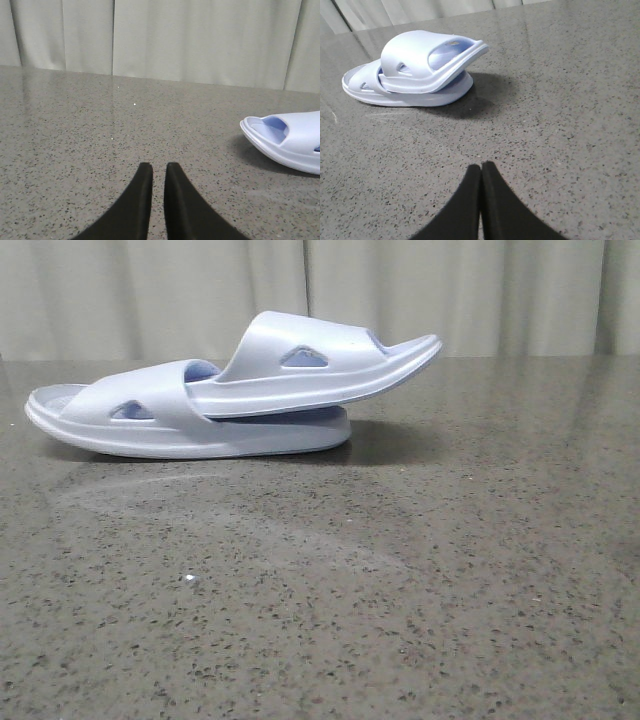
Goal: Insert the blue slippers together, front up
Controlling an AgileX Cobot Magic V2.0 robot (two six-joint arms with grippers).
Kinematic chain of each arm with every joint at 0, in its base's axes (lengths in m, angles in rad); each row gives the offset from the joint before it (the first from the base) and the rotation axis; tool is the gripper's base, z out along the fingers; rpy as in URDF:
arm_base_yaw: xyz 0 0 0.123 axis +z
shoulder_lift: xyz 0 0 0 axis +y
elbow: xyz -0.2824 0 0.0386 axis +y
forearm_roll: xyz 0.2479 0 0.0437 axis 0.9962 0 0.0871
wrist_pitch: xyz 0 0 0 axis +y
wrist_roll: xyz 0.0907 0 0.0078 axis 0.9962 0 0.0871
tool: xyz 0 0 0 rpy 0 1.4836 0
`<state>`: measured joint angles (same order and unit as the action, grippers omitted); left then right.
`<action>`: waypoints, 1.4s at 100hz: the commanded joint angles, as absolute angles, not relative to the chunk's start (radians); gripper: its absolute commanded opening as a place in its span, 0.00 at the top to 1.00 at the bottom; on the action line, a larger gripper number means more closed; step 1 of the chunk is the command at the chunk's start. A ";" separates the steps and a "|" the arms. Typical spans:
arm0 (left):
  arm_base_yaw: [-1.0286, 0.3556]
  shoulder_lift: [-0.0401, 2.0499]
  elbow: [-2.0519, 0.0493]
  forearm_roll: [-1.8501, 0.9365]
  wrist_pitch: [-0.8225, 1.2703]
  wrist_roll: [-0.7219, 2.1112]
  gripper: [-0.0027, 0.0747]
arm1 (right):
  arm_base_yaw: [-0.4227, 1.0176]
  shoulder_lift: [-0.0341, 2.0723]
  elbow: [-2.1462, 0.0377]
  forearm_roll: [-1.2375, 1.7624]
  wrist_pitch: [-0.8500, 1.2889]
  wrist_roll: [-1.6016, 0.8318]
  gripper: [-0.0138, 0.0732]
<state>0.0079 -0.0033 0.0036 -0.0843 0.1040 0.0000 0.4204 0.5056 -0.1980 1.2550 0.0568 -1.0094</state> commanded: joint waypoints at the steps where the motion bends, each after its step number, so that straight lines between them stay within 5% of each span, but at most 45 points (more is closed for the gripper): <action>1: 0.009 -0.033 0.012 -0.084 0.025 0.000 0.95 | 0.421 0.506 -0.224 1.259 0.033 -1.019 0.93; 46: 0.009 -0.033 0.012 -0.084 0.025 0.000 0.95 | 0.421 0.497 -0.220 1.199 -0.081 -1.012 0.93; 67: 0.009 -0.033 0.012 -0.084 0.025 0.000 0.95 | 0.355 0.438 -0.169 0.454 -0.214 -0.480 0.93; 116: 0.009 -0.033 0.012 -0.084 0.025 0.000 0.95 | 0.057 -0.036 0.031 0.120 0.125 -0.222 0.93; 140: 0.009 -0.033 0.012 -0.084 0.025 0.000 0.95 | 0.033 -0.027 0.033 0.110 0.111 -0.222 0.93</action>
<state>0.0079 -0.0033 0.0036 -0.0843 0.1021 0.0000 0.0416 -0.0096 0.0107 0.1225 0.2004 -0.2261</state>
